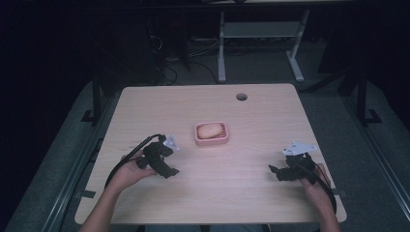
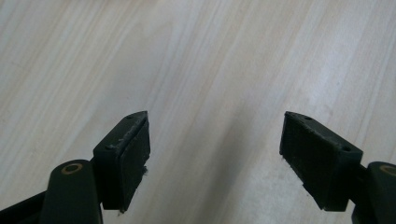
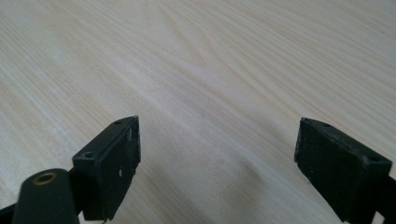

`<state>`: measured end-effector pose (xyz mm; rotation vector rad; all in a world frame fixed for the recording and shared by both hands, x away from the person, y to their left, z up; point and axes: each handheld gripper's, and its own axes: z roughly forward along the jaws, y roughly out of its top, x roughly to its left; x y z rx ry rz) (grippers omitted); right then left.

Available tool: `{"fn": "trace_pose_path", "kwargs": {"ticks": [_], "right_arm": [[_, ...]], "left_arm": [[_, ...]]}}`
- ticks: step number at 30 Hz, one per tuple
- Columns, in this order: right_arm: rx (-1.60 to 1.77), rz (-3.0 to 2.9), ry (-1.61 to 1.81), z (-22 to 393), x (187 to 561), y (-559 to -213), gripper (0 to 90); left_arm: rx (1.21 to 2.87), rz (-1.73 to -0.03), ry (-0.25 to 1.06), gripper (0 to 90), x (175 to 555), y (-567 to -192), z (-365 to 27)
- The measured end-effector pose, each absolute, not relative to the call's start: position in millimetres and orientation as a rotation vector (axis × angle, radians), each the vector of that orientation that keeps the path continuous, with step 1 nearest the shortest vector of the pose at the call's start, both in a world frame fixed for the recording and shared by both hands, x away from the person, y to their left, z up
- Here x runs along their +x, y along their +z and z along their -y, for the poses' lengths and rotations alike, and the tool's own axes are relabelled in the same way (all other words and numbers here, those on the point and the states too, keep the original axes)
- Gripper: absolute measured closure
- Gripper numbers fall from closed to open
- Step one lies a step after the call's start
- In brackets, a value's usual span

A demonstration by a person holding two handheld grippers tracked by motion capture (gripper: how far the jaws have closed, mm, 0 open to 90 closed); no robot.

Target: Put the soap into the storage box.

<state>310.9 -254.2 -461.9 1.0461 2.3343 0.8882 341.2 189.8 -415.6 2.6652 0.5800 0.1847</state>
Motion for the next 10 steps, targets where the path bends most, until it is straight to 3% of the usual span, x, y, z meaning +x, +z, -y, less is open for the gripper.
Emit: {"fn": "trace_pose_path", "kwargs": {"ticks": [10], "right_arm": [[1.045, -2.343, 0.886, 251.9, 310.0, -462.4, 13.9]], "left_arm": [[2.644, -0.604, 0.196, 24.2, 319.4, -427.0, -204.3]]}}
